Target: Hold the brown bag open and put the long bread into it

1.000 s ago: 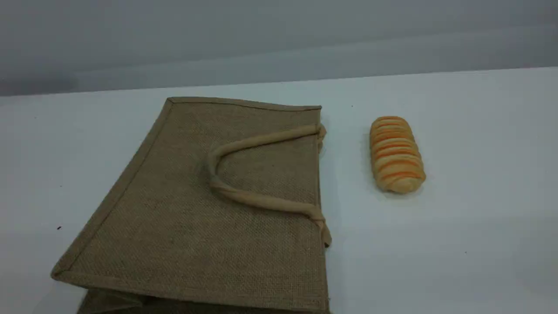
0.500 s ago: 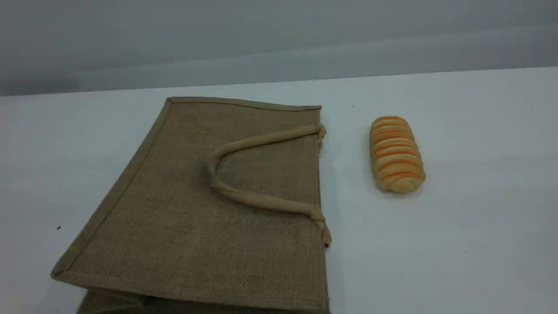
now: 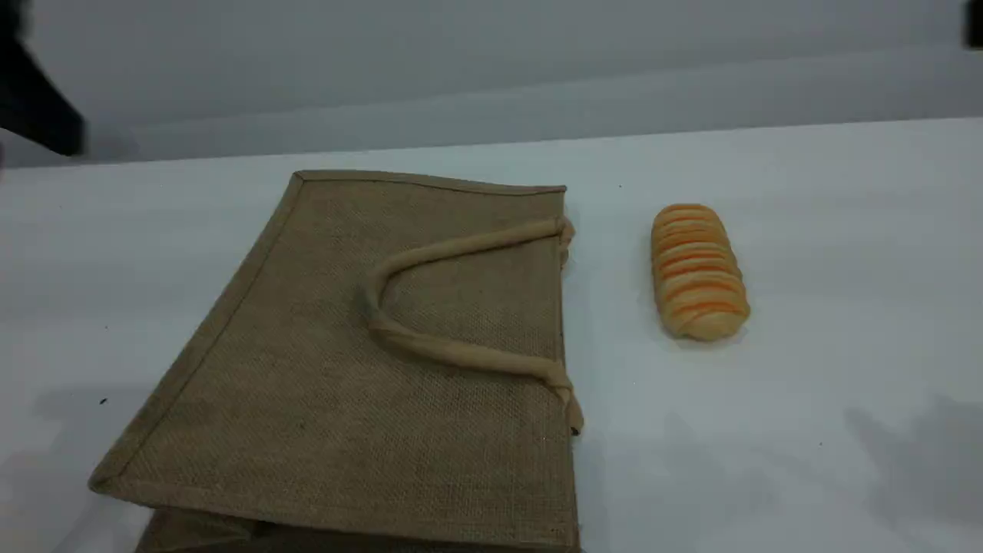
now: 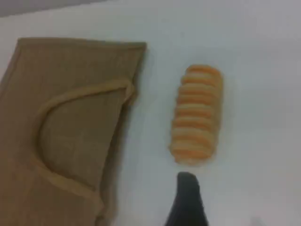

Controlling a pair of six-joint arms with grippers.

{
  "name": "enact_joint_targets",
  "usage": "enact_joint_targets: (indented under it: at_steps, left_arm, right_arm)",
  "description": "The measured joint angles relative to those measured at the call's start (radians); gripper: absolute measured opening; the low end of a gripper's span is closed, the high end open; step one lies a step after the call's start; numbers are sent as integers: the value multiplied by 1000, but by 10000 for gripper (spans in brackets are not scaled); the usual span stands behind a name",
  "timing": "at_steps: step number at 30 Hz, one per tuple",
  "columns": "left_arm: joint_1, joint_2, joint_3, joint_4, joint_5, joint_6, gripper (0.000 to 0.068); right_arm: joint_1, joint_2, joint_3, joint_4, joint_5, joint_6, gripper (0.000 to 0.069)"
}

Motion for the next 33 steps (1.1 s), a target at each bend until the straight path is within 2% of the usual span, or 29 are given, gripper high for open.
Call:
enact_joint_targets:
  at_steps: [10,14,23,33]
  left_arm:
    - [0,376,-156,-371,-22,314,457]
    - [-15,479,-216,-474,-25,390,457]
    - [-122,671,-366,-478,-44,374,457]
    - [-166,804,-462,-461,-40,324,457]
  right_arm:
    - [0,275,-139,284,0,-244,481]
    - [0,325,-147,324,1,-284,481]
    - [0,373,-147,388,-4,-374,481]
    - [0,373,-147,397,-8,-400,481]
